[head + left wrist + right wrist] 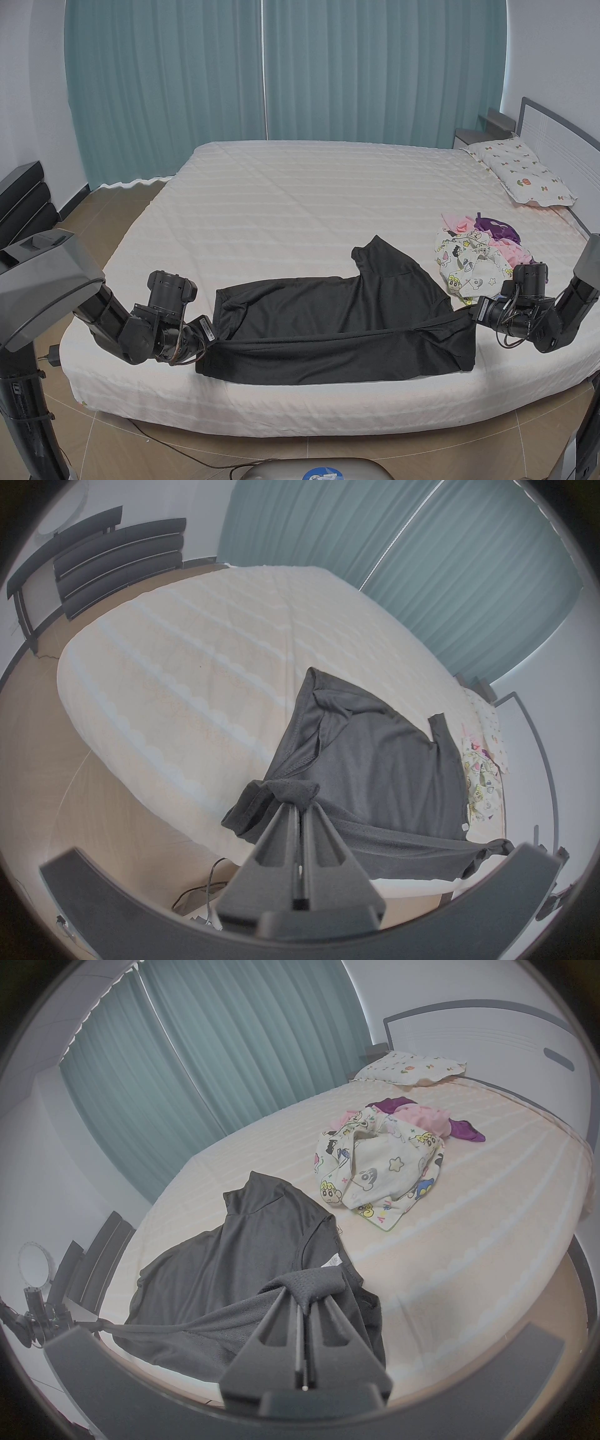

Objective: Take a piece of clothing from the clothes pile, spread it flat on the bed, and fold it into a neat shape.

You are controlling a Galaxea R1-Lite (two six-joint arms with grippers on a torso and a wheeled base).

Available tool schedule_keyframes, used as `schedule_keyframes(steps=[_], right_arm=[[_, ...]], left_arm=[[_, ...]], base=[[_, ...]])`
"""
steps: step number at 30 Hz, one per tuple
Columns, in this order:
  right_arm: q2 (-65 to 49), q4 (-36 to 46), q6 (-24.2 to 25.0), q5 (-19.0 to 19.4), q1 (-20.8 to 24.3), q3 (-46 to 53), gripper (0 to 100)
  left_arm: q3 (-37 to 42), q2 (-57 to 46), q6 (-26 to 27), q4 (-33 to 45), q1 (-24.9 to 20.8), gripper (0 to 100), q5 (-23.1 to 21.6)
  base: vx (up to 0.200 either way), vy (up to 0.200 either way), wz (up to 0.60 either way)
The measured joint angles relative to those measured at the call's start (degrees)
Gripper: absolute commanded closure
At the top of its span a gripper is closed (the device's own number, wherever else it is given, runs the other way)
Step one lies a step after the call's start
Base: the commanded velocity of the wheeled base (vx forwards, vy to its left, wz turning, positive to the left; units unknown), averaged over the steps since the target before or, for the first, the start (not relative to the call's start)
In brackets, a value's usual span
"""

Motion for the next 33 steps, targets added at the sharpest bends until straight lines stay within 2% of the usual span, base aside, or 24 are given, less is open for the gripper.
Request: schedule_keyframes(steps=[4, 14, 15, 17, 18, 25, 26, 33], right_arm=[[2.8, -0.4, 1.37, -0.04, 0.56, -2.23, 100], [5.64, 0.13, 2.28, 0.11, 0.82, -2.58, 100], [5.77, 0.06, 2.3, 0.24, 0.82, -2.34, 0], [6.1, 0.02, 2.5, 0.4, 0.84, -1.96, 0], [6.47, -0.22, 2.82, 0.43, 0.84, -1.85, 0], [9.03, -2.35, 9.89, 0.16, 2.15, -2.29, 0], [9.26, -3.01, 12.7, 0.16, 2.36, -2.4, 0], [7.06, -4.0, 20.29, 0.22, 2.21, -1.68, 0]], left_arm=[[-4.74, 2.97, -0.09, 2.41, 0.15, 100, 0.06], [-9.97, 8.02, -0.17, 2.74, 0.17, 100, 0.41], [-10.4, 8.47, -0.17, 2.84, 0.17, 100, 0.41], [-11.17, 9.22, -0.22, 2.82, 0.17, 100, 0.44], [-11.61, 9.7, -0.33, 2.82, 0.17, 0, 0.48], [-13.64, 11.47, -3.56, 2.88, 0.17, 0, 0.52], [-13.7, 11.61, -4.06, 3.12, 0.2, 0, 0.48], [-10.92, 9.31, -4.55, 3.72, 1.4, 0, -1.21]], base=[[0.0, 0.0, 0.0], [0.0, 0.0, 0.0], [0.0, 0.0, 0.0], [0.0, 0.0, 0.0], [0.0, 0.0, 0.0], [0.0, 0.0, 0.0], [0.0, 0.0, 0.0], [0.0, 0.0, 0.0]])
